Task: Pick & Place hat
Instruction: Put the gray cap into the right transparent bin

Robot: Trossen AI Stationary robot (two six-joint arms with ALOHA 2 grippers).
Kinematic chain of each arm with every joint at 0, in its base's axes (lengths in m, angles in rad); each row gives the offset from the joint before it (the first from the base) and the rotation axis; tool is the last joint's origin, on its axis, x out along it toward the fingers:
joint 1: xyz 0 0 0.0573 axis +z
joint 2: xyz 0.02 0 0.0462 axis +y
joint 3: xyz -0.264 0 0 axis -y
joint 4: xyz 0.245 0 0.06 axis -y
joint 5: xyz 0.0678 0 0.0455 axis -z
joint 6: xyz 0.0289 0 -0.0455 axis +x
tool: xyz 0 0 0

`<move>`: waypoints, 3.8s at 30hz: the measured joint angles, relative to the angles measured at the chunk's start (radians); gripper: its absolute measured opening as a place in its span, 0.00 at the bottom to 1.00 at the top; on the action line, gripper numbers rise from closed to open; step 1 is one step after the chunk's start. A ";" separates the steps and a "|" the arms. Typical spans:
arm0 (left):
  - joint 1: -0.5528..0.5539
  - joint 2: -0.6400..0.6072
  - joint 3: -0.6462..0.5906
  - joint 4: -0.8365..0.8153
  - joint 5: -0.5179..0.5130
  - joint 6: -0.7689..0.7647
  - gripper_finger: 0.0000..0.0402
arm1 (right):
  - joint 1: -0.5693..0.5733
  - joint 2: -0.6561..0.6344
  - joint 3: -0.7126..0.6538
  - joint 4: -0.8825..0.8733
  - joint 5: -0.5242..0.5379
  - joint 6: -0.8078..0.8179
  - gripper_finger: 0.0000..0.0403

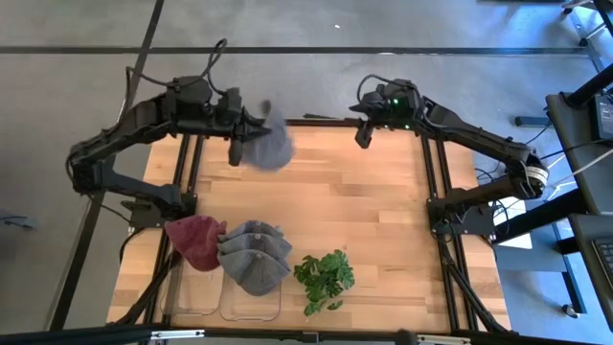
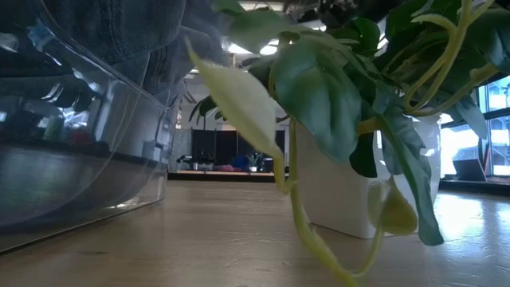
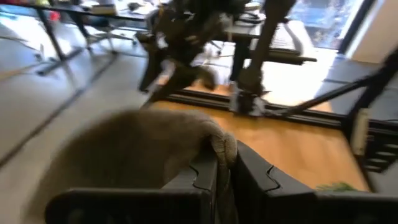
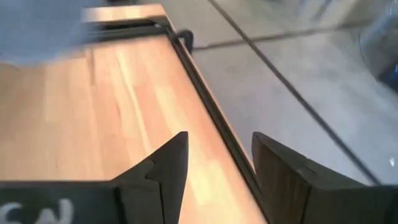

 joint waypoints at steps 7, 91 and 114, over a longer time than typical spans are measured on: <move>-0.096 0.035 0.089 -0.103 0.153 -0.099 0.06 | -0.030 0.098 0.000 -0.001 0.002 0.097 0.43; -0.999 0.390 -0.072 -0.214 -0.075 -0.793 0.06 | 0.143 0.123 -0.001 -0.240 -0.173 0.408 0.43; -0.906 0.363 -0.158 -0.333 -0.170 -0.737 0.06 | 0.143 0.123 -0.001 -0.239 -0.139 0.409 0.43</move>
